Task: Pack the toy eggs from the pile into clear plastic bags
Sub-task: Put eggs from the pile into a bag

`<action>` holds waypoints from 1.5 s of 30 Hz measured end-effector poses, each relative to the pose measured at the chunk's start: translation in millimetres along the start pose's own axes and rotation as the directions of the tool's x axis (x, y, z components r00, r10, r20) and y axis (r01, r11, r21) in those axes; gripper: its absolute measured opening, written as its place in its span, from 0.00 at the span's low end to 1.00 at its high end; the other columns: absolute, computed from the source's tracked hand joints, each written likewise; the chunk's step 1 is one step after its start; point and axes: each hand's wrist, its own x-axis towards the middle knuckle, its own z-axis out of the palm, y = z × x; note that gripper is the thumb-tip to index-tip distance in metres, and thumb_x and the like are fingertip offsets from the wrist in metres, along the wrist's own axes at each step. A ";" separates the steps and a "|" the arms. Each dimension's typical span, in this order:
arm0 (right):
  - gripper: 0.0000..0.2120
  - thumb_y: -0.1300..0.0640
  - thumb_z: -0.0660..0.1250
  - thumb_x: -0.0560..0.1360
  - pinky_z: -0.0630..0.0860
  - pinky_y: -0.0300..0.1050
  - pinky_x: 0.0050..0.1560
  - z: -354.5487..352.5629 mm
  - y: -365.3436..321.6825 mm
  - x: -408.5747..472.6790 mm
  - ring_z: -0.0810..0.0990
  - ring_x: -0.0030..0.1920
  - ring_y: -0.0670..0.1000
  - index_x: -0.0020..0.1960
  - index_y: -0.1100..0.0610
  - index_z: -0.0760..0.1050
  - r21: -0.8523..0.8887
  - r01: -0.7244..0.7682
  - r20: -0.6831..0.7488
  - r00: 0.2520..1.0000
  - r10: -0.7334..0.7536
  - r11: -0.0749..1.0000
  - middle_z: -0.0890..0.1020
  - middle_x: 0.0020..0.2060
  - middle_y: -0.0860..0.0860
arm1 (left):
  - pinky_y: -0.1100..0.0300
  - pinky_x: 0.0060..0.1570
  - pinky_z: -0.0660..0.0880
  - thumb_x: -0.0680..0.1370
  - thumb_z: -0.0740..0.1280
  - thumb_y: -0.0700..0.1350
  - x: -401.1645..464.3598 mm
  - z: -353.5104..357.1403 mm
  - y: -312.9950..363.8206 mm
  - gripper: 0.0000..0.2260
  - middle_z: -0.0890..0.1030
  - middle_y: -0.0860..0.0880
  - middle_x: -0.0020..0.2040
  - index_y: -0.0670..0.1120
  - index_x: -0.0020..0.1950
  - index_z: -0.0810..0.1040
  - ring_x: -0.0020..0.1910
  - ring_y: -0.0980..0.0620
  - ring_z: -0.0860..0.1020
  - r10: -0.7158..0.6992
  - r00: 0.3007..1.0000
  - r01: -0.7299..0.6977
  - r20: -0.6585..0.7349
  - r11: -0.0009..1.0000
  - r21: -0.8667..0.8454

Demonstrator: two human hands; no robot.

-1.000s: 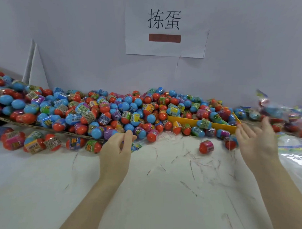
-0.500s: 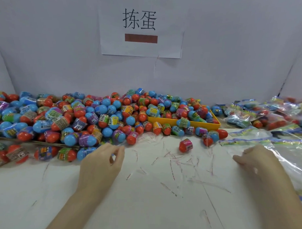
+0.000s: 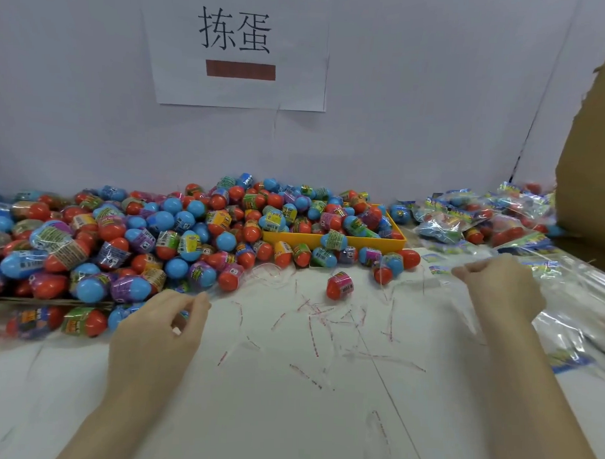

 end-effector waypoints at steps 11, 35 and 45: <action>0.10 0.55 0.69 0.66 0.75 0.53 0.55 -10.1 -86.3 -114.4 0.80 0.55 0.53 0.46 0.52 0.84 0.350 0.936 -0.114 0.070 -0.991 0.026 0.83 0.48 0.48 | 0.57 0.37 0.78 0.64 0.59 0.62 13.5 -10.0 24.5 0.26 0.85 0.43 0.37 0.41 0.39 0.83 0.35 0.47 0.82 -0.369 0.700 0.706 0.611 0.233 -0.669; 0.09 0.53 0.72 0.59 0.77 0.35 0.33 15.8 -94.2 -136.5 0.81 0.30 0.47 0.36 0.55 0.85 0.873 -0.243 0.487 0.440 -0.755 0.422 0.84 0.33 0.53 | 0.50 0.54 0.73 0.65 0.62 0.60 19.5 -31.8 -1.8 0.24 0.83 0.40 0.51 0.43 0.46 0.85 0.51 0.43 0.82 -0.206 0.792 0.606 0.575 0.140 -0.783; 0.14 0.48 0.74 0.59 0.77 0.35 0.35 12.9 -87.1 -114.2 0.81 0.33 0.46 0.41 0.54 0.84 0.703 0.119 0.709 -0.028 -0.705 0.701 0.85 0.36 0.52 | 0.70 0.26 0.71 0.66 0.72 0.52 9.0 -29.5 14.1 0.11 0.85 0.46 0.42 0.47 0.43 0.85 0.30 0.52 0.82 -0.012 0.590 0.675 0.807 0.557 -0.485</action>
